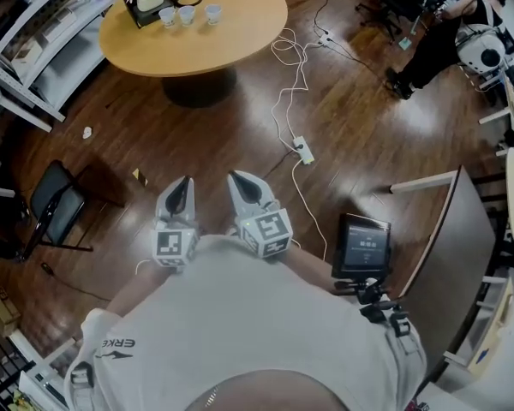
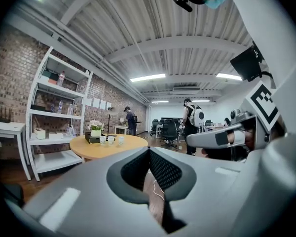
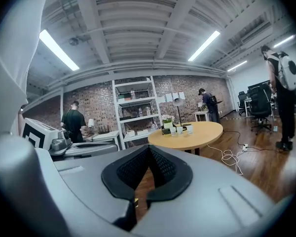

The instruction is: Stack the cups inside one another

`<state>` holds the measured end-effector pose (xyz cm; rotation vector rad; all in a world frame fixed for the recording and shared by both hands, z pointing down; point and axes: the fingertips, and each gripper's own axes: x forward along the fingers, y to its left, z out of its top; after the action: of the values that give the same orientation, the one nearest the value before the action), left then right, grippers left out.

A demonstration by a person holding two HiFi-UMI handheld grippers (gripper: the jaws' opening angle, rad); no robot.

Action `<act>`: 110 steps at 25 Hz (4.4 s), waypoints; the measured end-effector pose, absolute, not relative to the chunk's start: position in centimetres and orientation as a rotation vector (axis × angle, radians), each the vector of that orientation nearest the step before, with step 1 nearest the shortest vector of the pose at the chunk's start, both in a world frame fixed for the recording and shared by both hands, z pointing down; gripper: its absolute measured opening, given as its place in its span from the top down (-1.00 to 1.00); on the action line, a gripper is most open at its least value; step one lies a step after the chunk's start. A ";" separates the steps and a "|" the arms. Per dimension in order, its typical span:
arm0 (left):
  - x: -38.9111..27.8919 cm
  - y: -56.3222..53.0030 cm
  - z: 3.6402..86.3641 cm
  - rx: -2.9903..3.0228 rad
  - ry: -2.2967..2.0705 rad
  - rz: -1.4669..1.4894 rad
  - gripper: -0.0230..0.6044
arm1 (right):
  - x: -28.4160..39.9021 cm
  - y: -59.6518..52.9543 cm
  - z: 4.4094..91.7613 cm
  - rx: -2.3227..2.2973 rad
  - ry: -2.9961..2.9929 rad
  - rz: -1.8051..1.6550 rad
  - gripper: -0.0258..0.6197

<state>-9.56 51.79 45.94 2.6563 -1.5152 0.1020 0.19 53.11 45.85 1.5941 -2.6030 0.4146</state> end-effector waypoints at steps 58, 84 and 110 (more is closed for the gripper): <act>-10.6 2.5 46.4 2.620 -1.513 0.104 0.92 | 0.0 4.1 45.6 1.703 -2.552 0.401 0.88; -7.8 -11.5 50.8 2.524 -1.470 0.213 0.92 | 3.8 -9.9 50.6 1.604 -2.418 0.485 0.88; -8.6 -17.1 65.1 2.352 -1.412 0.542 0.92 | 4.4 -14.6 63.1 1.584 -2.178 0.711 0.88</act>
<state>-8.57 -17.06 65.06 2.3520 -1.4115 0.5417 4.44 -14.64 63.10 1.5839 -2.1780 0.7106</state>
